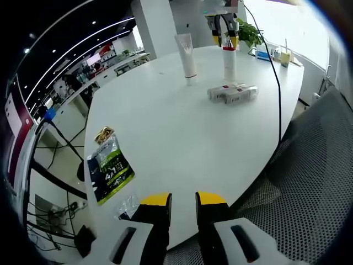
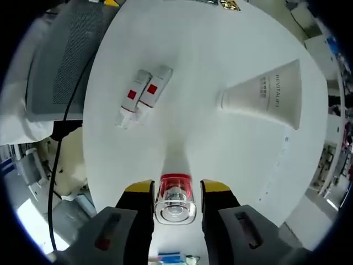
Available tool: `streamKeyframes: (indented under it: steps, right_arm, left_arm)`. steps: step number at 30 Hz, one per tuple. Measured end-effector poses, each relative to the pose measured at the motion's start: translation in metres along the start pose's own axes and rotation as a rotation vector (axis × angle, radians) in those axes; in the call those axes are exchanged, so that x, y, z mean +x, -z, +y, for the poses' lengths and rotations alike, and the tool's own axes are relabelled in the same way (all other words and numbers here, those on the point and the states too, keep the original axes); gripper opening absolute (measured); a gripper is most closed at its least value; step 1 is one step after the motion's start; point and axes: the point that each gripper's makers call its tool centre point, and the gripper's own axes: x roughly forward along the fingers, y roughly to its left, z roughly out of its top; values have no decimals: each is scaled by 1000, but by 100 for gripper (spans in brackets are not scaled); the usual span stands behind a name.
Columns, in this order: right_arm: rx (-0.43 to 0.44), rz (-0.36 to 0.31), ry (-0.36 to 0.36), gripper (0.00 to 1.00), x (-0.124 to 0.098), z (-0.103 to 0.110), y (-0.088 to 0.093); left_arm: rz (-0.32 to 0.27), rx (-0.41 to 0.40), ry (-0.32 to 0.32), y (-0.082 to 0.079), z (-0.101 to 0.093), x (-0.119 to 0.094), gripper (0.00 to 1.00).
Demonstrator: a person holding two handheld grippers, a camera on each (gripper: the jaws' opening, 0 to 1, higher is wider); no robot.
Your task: Arrange the skincare products in the storage area until every visible bottle or jar stands upright without overlapping.
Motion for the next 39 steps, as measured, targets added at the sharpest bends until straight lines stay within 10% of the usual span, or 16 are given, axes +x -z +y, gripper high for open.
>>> streamKeyframes:
  steps: [9,18,28,39]
  right_arm:
    - [109,-138,68,44,-5,-11,-4]
    - [481,-372,106,53,-11,-19,5]
    - [1101,-829,108,59,5,-10,15]
    - [1251,-949,277,44,7,-6,10]
  left_arm:
    - [-2,5,2,0,-1,0,18]
    - [-5,8,6,0,-2,0,18]
    - [9,19,15,2,-4,1,18]
    - [32,29,21,5,-6,2,18]
